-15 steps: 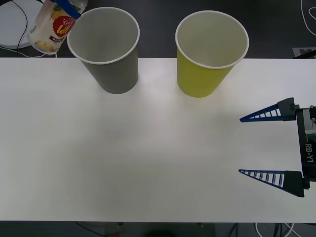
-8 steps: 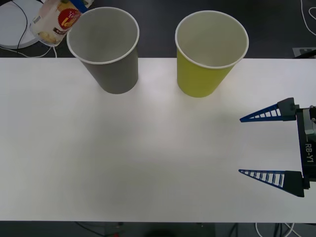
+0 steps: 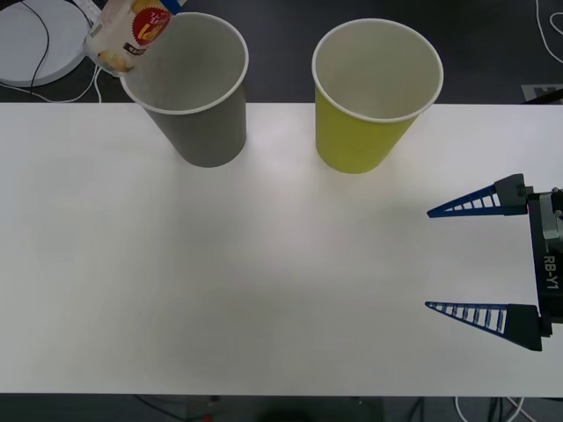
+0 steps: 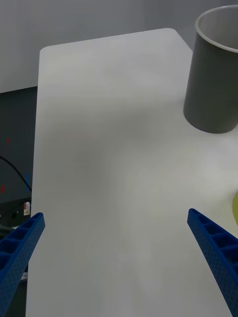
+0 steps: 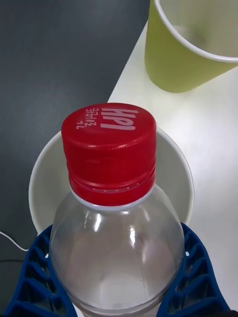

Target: Put the can into the green bin and the plastic bottle into the gray bin

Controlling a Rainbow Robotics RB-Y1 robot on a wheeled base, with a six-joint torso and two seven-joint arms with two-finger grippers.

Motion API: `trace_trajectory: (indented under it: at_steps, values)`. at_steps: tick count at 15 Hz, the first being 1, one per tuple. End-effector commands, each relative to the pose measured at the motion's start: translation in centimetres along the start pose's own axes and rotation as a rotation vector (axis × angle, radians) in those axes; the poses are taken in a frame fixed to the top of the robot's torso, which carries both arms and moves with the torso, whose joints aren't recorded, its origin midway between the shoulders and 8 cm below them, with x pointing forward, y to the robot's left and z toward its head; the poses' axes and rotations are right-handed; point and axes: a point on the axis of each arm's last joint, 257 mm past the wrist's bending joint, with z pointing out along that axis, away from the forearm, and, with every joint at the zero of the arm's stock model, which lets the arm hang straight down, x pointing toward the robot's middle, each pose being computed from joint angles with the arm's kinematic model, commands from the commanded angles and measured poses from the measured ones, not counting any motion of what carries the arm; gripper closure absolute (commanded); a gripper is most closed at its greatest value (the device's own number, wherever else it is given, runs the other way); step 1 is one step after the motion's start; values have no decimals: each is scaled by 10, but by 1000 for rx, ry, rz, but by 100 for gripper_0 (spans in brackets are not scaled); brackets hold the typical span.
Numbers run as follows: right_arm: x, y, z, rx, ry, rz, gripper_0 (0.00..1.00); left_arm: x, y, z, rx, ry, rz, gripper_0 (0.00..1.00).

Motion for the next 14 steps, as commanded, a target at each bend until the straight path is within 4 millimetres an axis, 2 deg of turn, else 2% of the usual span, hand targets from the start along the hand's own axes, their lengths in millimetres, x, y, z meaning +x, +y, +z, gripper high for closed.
trace_trajectory:
  at_steps: [1, 6, 12, 13, 14]
  values:
    - [0, 0, 0, 0, 0, 0, 0, -6, 0, 4, -1, -10, -4, 100]
    - [0, 0, 0, 0, 0, 0, 0, -15, -3, 9, 6, -30, -13, 100]
    - [0, 0, 0, 0, 0, 0, 0, -17, -3, 11, 4, -33, -13, 100]
    - [0, 0, 0, 0, 0, 0, 0, -17, -3, 11, 4, -34, -11, 82]
    - [0, 0, 0, 0, 0, 0, 0, -16, -2, 11, 3, -33, -12, 17]
